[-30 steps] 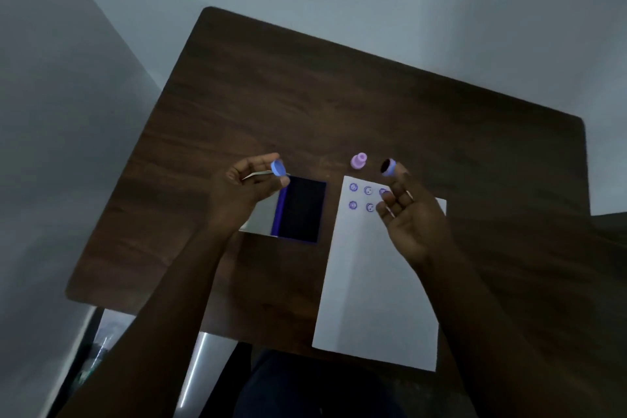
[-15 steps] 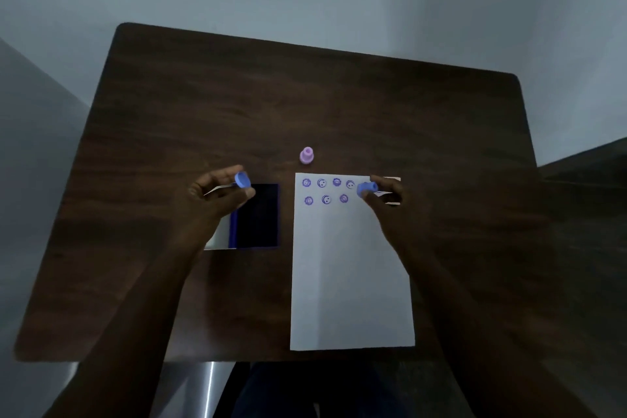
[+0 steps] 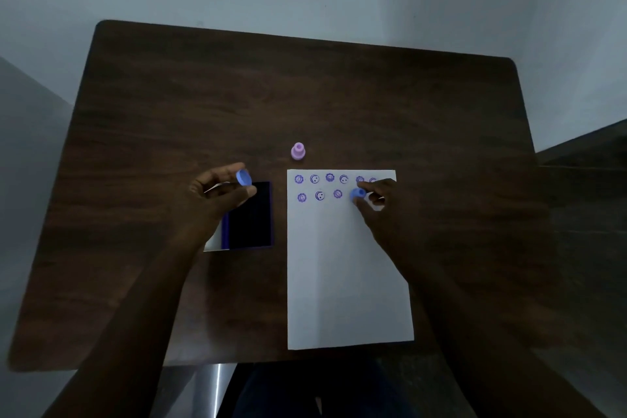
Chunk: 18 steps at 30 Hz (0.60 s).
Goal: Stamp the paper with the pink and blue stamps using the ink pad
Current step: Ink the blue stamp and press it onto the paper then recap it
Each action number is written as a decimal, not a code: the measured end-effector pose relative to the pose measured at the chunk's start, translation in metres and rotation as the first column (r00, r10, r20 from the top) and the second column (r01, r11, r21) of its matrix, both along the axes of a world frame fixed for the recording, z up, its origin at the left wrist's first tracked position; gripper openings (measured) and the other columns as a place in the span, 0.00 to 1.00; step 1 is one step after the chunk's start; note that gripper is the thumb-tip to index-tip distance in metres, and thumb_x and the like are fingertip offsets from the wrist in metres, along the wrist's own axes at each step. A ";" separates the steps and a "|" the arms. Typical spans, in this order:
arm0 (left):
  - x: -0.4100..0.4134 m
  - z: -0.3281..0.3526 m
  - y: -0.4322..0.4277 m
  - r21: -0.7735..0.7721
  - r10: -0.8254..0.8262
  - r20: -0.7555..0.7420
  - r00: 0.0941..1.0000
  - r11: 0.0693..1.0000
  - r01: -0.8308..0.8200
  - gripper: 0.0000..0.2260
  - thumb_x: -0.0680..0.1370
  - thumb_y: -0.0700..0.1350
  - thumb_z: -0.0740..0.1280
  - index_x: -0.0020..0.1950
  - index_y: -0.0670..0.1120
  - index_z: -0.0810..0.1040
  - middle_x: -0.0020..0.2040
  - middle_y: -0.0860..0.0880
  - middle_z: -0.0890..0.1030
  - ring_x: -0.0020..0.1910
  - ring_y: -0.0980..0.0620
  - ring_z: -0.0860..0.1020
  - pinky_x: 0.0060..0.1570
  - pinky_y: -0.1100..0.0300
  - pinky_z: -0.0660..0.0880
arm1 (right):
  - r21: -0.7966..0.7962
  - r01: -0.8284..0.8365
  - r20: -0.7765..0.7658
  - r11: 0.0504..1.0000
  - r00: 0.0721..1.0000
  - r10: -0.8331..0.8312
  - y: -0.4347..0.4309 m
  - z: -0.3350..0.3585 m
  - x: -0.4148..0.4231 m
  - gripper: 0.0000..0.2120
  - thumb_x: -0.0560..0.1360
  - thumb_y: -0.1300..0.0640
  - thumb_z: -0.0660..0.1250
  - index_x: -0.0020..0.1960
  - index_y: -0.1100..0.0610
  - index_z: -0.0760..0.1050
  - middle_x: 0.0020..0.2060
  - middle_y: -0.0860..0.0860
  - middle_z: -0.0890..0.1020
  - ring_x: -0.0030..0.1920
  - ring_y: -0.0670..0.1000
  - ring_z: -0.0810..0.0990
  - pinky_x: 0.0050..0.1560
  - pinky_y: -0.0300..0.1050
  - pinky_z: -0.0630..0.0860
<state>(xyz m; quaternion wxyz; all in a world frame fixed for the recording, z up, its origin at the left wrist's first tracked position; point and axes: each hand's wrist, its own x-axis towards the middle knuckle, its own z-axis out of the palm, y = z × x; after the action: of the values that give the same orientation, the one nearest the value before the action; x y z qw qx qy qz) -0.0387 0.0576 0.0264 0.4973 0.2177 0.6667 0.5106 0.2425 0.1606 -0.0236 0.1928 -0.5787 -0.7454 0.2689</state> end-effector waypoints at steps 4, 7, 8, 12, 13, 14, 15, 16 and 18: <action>0.003 0.000 0.001 0.006 0.010 -0.004 1.000 1.000 -0.010 0.18 0.72 0.33 0.73 0.59 0.48 0.80 0.50 0.49 0.84 0.43 0.60 0.84 0.43 0.70 0.80 | 0.014 -0.012 0.023 1.000 1.000 0.012 0.001 0.003 -0.001 0.12 0.74 0.52 0.74 0.53 0.59 0.83 0.46 0.53 0.83 0.41 0.44 0.77 0.44 0.31 0.69; 0.004 -0.001 0.001 0.006 0.018 -0.005 1.000 1.000 -0.018 0.18 0.73 0.32 0.72 0.60 0.46 0.80 0.50 0.50 0.84 0.41 0.63 0.84 0.42 0.71 0.80 | 0.002 -0.017 0.021 1.000 1.000 0.017 0.002 0.002 0.001 0.12 0.74 0.53 0.74 0.52 0.60 0.83 0.45 0.54 0.83 0.41 0.46 0.77 0.46 0.38 0.71; 0.003 -0.002 0.000 0.006 0.020 -0.002 1.000 1.000 -0.020 0.18 0.73 0.32 0.72 0.60 0.46 0.80 0.50 0.50 0.84 0.42 0.62 0.84 0.42 0.71 0.80 | 0.002 -0.023 0.025 1.000 0.999 0.023 0.002 0.002 0.001 0.11 0.74 0.53 0.74 0.52 0.60 0.83 0.45 0.54 0.83 0.41 0.47 0.78 0.46 0.39 0.72; 0.001 -0.006 -0.001 0.000 0.027 0.011 1.000 1.000 -0.027 0.18 0.72 0.33 0.73 0.58 0.48 0.81 0.48 0.52 0.85 0.44 0.59 0.84 0.43 0.70 0.80 | 0.027 -0.057 0.043 0.998 0.998 0.056 0.003 -0.001 0.001 0.09 0.75 0.54 0.73 0.52 0.58 0.83 0.45 0.54 0.84 0.44 0.51 0.81 0.49 0.43 0.76; 0.001 -0.008 -0.002 -0.002 0.025 0.012 1.000 1.000 -0.025 0.17 0.72 0.33 0.73 0.57 0.49 0.82 0.46 0.54 0.86 0.43 0.61 0.85 0.42 0.71 0.79 | 0.020 -0.061 0.044 0.998 0.997 0.060 0.003 -0.001 0.000 0.09 0.75 0.54 0.73 0.52 0.58 0.83 0.46 0.54 0.84 0.45 0.51 0.81 0.50 0.44 0.76; 0.000 -0.009 -0.002 -0.004 0.022 0.012 1.000 1.000 -0.022 0.17 0.72 0.33 0.74 0.55 0.51 0.82 0.44 0.56 0.87 0.44 0.61 0.85 0.42 0.71 0.79 | 0.016 -0.066 0.049 0.998 0.997 0.065 0.002 -0.001 0.000 0.10 0.76 0.53 0.72 0.53 0.58 0.83 0.47 0.53 0.84 0.46 0.51 0.81 0.50 0.44 0.76; 0.000 -0.011 -0.003 -0.007 0.020 0.011 1.000 1.000 -0.020 0.17 0.71 0.34 0.74 0.54 0.53 0.82 0.44 0.56 0.87 0.45 0.61 0.85 0.42 0.71 0.79 | 0.014 -0.070 0.061 0.997 0.996 0.069 0.002 0.000 0.000 0.09 0.76 0.53 0.72 0.53 0.57 0.83 0.47 0.53 0.84 0.46 0.51 0.82 0.50 0.43 0.75; 0.000 -0.012 -0.003 -0.011 0.020 0.011 1.000 1.000 -0.020 0.17 0.71 0.35 0.74 0.53 0.54 0.83 0.45 0.56 0.87 0.46 0.60 0.85 0.42 0.70 0.79 | 0.013 -0.075 0.078 0.997 0.994 0.074 0.002 0.001 -0.001 0.09 0.76 0.53 0.71 0.53 0.57 0.83 0.47 0.52 0.84 0.46 0.51 0.81 0.49 0.41 0.73; 0.000 -0.014 -0.002 -0.022 0.019 0.016 1.000 1.000 -0.018 0.17 0.71 0.36 0.75 0.52 0.56 0.83 0.46 0.55 0.87 0.47 0.59 0.85 0.41 0.70 0.79 | -0.006 -0.075 0.112 0.997 0.991 0.076 0.004 0.002 -0.003 0.08 0.75 0.54 0.72 0.52 0.56 0.83 0.47 0.52 0.84 0.45 0.50 0.81 0.48 0.36 0.68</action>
<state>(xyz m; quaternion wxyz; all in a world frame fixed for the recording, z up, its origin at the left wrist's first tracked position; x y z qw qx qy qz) -0.0388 0.0553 0.0119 0.5004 0.2019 0.6701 0.5097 0.2395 0.1645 -0.0213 0.1398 -0.5644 -0.7762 0.2439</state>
